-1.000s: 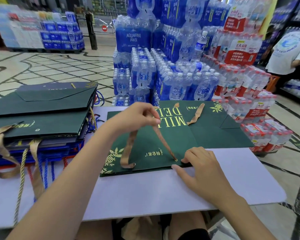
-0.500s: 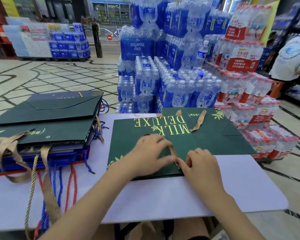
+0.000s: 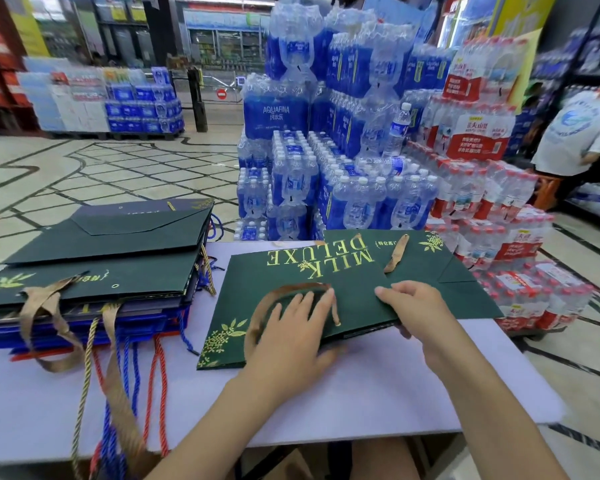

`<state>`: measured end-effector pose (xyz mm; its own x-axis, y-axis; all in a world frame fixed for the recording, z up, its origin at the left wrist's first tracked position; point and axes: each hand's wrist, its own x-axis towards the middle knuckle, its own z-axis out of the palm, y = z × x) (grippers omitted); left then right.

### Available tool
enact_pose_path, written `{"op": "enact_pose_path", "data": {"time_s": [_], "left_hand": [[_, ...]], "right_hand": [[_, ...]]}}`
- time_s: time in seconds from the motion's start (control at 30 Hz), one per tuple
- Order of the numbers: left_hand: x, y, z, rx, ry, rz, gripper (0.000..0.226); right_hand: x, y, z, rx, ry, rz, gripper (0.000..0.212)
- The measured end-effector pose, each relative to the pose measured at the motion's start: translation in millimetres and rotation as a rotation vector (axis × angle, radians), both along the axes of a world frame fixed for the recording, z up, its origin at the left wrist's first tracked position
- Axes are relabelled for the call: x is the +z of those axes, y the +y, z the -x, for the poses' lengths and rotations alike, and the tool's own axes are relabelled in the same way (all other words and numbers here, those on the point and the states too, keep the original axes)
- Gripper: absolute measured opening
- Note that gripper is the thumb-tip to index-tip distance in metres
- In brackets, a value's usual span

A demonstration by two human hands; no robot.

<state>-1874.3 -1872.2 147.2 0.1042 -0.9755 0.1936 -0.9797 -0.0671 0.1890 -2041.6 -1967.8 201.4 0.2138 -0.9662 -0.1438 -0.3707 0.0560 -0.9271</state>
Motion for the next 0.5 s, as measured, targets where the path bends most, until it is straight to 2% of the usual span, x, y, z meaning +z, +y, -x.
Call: {"op": "enact_pose_path", "data": {"time_s": [0.1, 0.17, 0.3, 0.37, 0.43, 0.5], "left_hand": [[29, -1, -5, 0.013, 0.07, 0.203, 0.078], [52, 0, -9, 0.028, 0.164, 0.361, 0.066], [83, 0, -14, 0.123, 0.311, 0.63, 0.038], [94, 1, -10, 0.204, 0.479, 0.749, 0.026], [101, 3, -3, 0.297, 0.722, 0.876, 0.025], [106, 3, 4, 0.355, 0.98, 0.979, 0.031]], "right_hand": [[21, 10, -3, 0.038, -0.329, -0.03, 0.034], [30, 18, -8, 0.083, -0.431, -0.085, 0.043], [16, 49, -29, 0.328, -0.182, -0.331, 0.042], [1, 65, -43, 0.395, -0.199, -0.495, 0.049], [-9, 74, -54, 0.379, -0.35, -0.635, 0.052], [-18, 74, -61, 0.318, -0.468, -0.635, 0.047]]}}
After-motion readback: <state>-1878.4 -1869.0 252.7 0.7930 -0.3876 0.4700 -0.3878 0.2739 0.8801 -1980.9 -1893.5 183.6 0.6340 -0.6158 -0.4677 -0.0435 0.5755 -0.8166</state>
